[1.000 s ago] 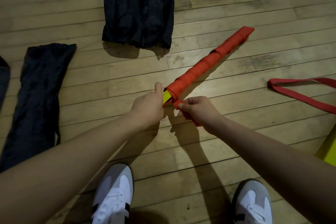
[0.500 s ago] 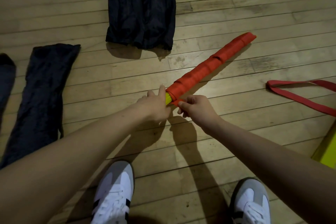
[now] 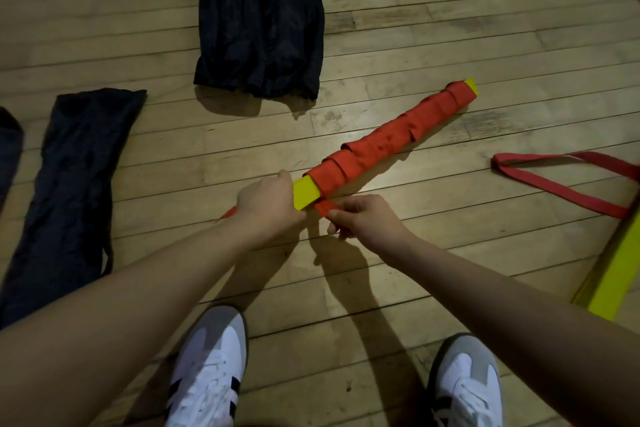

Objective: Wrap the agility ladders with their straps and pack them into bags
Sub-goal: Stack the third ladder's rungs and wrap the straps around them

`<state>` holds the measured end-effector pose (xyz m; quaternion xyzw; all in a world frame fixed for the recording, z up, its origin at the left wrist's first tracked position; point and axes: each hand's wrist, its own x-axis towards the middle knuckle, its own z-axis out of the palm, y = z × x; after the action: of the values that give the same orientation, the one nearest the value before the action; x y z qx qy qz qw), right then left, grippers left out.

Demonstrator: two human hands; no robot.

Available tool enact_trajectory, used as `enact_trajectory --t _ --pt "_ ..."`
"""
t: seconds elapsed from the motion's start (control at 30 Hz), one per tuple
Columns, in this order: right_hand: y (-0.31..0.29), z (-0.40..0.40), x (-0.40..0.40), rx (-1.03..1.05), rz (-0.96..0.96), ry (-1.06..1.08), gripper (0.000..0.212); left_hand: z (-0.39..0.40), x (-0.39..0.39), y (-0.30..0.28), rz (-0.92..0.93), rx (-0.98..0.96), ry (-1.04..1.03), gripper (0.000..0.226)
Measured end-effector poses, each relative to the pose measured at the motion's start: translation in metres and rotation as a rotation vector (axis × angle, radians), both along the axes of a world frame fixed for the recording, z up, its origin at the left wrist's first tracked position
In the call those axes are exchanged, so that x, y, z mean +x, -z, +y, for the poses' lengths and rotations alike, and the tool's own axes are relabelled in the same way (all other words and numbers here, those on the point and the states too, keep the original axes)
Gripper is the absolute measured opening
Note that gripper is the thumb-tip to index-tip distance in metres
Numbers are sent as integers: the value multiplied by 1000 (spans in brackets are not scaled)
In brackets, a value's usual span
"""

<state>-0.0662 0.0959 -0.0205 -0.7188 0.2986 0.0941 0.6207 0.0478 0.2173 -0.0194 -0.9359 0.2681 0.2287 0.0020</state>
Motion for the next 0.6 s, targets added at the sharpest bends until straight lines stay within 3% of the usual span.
enact_trajectory --t 0.1,0.2,0.37,0.6 --pt "-2 -1 0 -12 -36 34 17 1 -1 -3 114 29 38 66" --pt "-4 -3 1 -51 -68 51 17 2 -5 -9 220 41 110 64" --pt "-4 0 -4 -104 -65 27 16 10 -7 -10 6 -52 232 51" --pt "-5 11 -2 -94 -31 87 18 7 -23 -5 -87 -42 92 53"
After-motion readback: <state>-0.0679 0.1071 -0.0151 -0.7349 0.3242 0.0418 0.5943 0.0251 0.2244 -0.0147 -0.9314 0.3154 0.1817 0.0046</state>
